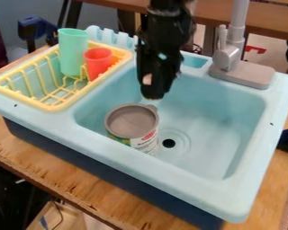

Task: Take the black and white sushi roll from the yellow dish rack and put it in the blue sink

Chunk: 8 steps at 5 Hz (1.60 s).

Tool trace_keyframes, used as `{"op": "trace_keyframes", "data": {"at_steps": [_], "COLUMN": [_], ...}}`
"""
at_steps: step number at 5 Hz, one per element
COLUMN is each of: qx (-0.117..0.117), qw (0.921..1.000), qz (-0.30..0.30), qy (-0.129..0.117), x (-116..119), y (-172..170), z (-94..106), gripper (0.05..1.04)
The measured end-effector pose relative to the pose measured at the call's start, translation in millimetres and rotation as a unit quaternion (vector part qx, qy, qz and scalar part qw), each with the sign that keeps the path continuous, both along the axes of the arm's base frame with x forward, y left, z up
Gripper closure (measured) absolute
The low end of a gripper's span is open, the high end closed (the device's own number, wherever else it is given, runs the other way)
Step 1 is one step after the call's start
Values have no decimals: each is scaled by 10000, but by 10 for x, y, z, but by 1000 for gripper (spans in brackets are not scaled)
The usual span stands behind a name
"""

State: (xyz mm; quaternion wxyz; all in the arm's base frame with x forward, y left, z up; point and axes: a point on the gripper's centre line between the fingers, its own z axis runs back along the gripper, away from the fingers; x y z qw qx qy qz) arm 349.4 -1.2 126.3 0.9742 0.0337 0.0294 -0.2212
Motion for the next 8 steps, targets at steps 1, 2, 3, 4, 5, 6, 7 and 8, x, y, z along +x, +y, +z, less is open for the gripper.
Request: {"op": "trace_keyframes", "data": {"at_steps": [1, 2, 3, 4, 5, 6, 7, 8], "qx": [106, 98, 32, -99, -128, -183, -235, -299], "qw": [9999, 9997, 9998, 9998, 9997, 9995, 9980, 9940], "qz": [-43, -95, -79, 60, 145, 216, 351, 596], "qy": [119, 186, 199, 180, 148, -128, -477, -864], "x": [78, 133, 131, 98, 81, 93, 73, -20], "y": [-100, -165, -186, -222, -224, -229, -232, -162], "z": [-122, -216, -223, -296, -255, -85, 173, 538], "gripper": [488, 488, 488, 444, 150, 76, 82, 82]}}
